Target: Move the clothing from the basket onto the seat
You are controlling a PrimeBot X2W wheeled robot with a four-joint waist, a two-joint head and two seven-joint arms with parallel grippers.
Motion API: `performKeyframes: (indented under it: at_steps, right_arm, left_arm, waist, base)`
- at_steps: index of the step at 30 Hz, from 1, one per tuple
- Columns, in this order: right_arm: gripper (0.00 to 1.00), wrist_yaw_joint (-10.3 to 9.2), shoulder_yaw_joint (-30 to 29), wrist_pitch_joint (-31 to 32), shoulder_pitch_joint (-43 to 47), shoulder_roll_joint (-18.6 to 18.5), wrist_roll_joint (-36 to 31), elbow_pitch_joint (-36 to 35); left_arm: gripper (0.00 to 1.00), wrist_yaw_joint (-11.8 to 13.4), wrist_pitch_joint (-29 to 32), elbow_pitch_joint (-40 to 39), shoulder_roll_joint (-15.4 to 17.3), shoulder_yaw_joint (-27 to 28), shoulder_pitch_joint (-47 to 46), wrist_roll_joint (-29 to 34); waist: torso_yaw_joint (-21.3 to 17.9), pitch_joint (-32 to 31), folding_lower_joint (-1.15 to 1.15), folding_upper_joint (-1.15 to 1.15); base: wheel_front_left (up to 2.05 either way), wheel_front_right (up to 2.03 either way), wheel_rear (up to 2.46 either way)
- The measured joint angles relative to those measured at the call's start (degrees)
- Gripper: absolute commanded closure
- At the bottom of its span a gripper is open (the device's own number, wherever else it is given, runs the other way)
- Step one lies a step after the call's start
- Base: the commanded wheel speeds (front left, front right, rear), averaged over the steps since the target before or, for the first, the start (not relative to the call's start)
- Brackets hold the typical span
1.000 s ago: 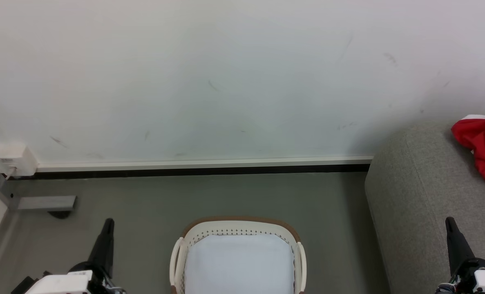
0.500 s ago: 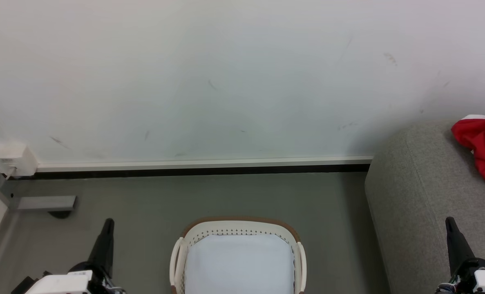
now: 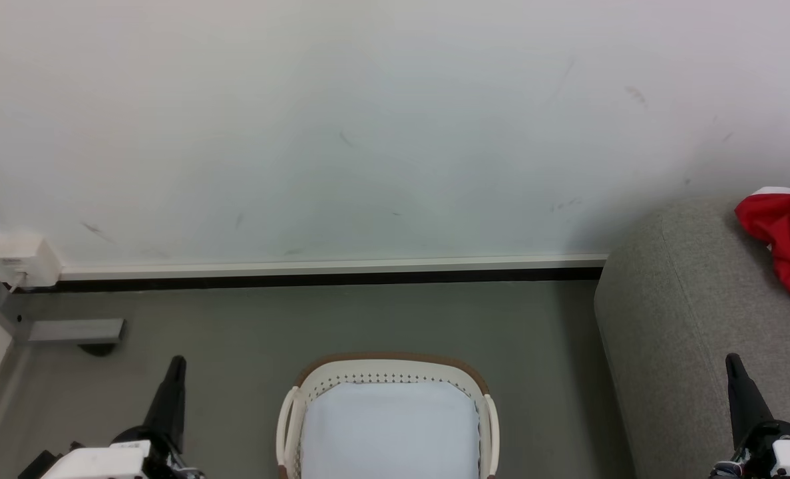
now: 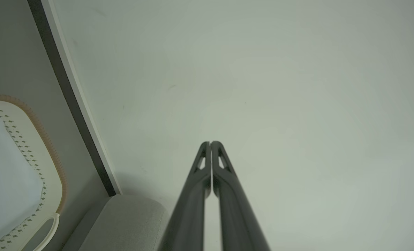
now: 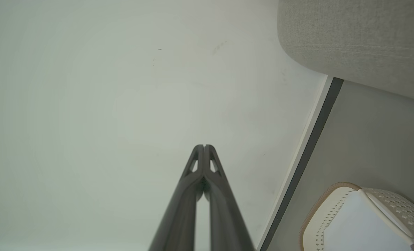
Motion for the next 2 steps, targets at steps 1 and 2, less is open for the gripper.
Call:
performKeyframes:
  at_steps: [1,2]
  right_arm:
    - [1.00,0.00,0.00,0.00,0.00,0.00,0.00,0.00]
    - [1.00,0.00,0.00,0.00,0.00,0.00,0.00,0.00]
  left_arm:
    - [1.00,0.00,0.00,0.00,0.00,0.00,0.00,0.00]
    - [1.00,0.00,0.00,0.00,0.00,0.00,0.00,0.00]
  waist:
    - [0.00,0.00,0.00,0.00]
    - [0.00,0.00,0.00,0.00]
  base:
    - [0.00,0.00,0.00]
    - [0.00,0.00,0.00]
